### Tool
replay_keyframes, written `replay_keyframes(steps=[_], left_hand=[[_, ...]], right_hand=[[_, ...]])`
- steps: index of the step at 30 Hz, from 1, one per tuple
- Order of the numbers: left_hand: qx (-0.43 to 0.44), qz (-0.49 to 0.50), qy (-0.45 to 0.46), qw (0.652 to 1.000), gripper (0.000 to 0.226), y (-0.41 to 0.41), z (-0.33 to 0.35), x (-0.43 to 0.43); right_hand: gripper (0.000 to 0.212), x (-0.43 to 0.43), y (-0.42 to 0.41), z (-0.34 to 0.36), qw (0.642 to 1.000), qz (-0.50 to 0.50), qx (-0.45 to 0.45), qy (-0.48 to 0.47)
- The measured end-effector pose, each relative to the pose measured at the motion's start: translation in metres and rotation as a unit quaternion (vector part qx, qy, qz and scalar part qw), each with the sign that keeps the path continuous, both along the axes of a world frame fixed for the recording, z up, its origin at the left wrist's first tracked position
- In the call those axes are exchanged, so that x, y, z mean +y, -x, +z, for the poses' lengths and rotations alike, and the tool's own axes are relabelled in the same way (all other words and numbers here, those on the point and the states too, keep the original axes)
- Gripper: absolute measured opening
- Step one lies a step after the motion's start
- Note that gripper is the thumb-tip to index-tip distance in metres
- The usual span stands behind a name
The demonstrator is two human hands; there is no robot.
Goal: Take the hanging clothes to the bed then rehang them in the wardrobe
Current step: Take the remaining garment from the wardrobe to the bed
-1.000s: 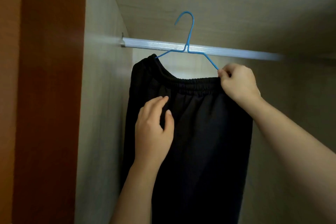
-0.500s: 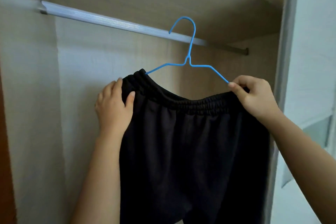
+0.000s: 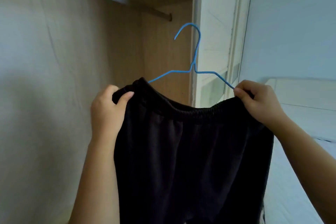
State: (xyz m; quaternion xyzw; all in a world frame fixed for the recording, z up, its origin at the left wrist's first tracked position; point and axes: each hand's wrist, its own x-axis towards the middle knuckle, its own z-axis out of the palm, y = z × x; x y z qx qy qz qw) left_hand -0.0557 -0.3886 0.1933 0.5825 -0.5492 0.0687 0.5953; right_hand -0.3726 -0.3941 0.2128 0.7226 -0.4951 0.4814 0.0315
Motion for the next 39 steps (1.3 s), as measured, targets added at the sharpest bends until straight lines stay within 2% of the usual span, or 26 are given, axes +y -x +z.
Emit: replay_keyframes(steps=[9, 15, 19, 22, 26, 28, 30, 35, 39], left_hand=[[-0.006, -0.06, -0.018, 0.998, 0.029, 0.073, -0.05, 0.004], [0.004, -0.12, 0.033, 0.992, 0.03, 0.117, -0.049, 0.053], [0.011, -0.194, 0.047, 0.98, 0.034, 0.145, -0.057, 0.092], [0.011, -0.217, 0.037, 0.975, 0.035, 0.159, -0.067, 0.13], [0.031, -0.283, 0.023, 0.958, 0.034, 0.17, -0.073, 0.174], [0.035, -0.31, 0.018, 0.95, 0.033, 0.179, -0.072, 0.196], [0.026, -0.326, 0.008, 0.945, 0.032, 0.189, -0.073, 0.222], [0.044, -0.448, -0.066, 0.89, 0.027, 0.215, -0.063, 0.282], [0.007, -0.533, -0.103, 0.84, 0.023, 0.251, -0.045, 0.356]], right_hand=[[0.018, 0.073, 0.06, -0.047, 0.991, -0.115, 0.0, -0.073], [0.018, 0.18, 0.084, -0.041, 0.973, -0.204, 0.018, -0.108], [0.016, 0.261, 0.089, -0.055, 0.954, -0.278, -0.025, -0.107], [0.004, 0.32, 0.087, -0.067, 0.945, -0.303, -0.041, -0.119], [0.038, 0.391, 0.093, -0.08, 0.919, -0.358, -0.059, -0.157], [0.041, 0.42, 0.099, -0.085, 0.9, -0.401, -0.068, -0.16], [0.035, 0.449, 0.106, -0.09, 0.888, -0.43, -0.068, -0.147], [0.024, 0.532, 0.116, -0.1, 0.867, -0.474, -0.075, -0.137], [0.021, 0.627, 0.129, -0.1, 0.84, -0.515, -0.08, -0.152]])
